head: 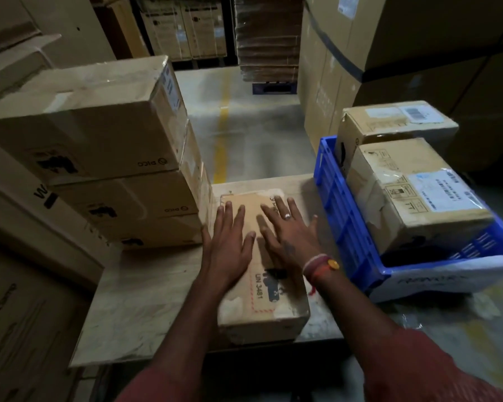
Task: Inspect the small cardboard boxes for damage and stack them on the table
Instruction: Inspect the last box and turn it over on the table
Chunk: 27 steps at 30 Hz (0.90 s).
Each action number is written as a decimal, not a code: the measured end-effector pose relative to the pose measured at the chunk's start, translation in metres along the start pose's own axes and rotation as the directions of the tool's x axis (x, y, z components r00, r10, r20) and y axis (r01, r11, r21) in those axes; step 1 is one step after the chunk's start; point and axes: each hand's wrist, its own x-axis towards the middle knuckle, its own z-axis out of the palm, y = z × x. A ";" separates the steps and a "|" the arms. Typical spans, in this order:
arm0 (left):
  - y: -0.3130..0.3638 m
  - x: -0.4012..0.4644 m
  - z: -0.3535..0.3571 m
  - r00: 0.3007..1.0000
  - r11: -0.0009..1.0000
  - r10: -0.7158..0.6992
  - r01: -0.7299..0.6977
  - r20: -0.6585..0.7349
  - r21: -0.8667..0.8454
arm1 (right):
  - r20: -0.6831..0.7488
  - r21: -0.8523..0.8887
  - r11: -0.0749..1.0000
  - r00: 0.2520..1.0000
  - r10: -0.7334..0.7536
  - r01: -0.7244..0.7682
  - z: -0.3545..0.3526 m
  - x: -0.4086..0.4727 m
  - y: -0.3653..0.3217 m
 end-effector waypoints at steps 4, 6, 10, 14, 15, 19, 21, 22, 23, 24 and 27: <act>-0.005 0.005 0.008 0.997 1.000 0.004 -0.005 0.077 0.011 | -0.015 0.004 1.000 1.000 -0.009 0.010 0.016 0.005 -0.009; -0.004 0.005 0.008 0.997 1.000 0.009 -0.011 0.071 0.027 | -0.025 -0.002 1.000 1.000 -0.008 0.008 0.024 0.001 -0.007; 0.001 0.002 0.004 1.000 0.998 0.020 -0.021 0.008 0.057 | 0.029 -0.044 0.999 1.000 -0.001 0.003 0.016 0.007 -0.008; 0.006 -0.002 0.009 0.999 0.998 0.029 -0.028 -0.027 0.049 | 0.027 0.005 0.997 0.997 0.071 -0.071 0.023 -0.008 -0.010; 0.006 -0.001 0.011 1.000 0.999 0.017 -0.017 -0.006 0.041 | 0.023 0.025 0.995 0.996 0.092 -0.092 0.027 -0.013 -0.010; 0.003 -0.002 0.015 1.000 0.999 -0.003 0.003 0.013 -0.039 | 0.003 0.086 0.991 0.995 0.100 -0.100 0.033 -0.018 -0.009; 0.001 -0.004 0.014 0.999 0.991 -0.018 0.013 -0.036 -0.133 | -0.009 0.110 0.990 0.996 0.090 -0.089 0.033 -0.016 -0.009; -0.001 -0.006 0.014 0.997 0.979 -0.040 0.026 -0.067 -0.204 | -0.008 0.123 0.988 0.996 0.092 -0.091 0.032 -0.017 -0.009; -0.002 -0.008 0.013 0.993 0.957 -0.079 0.051 -0.086 -0.285 | -0.010 0.128 0.988 0.996 0.089 -0.087 0.032 -0.018 -0.008; -0.005 -0.011 0.013 0.988 0.924 -0.131 0.092 -0.080 -0.370 | -0.013 0.135 0.987 0.996 0.088 -0.086 0.032 -0.020 -0.008; -0.012 -0.026 0.013 0.966 0.746 -0.253 0.224 0.044 -0.627 | -0.038 0.177 0.983 0.997 0.060 -0.052 0.033 -0.022 -0.002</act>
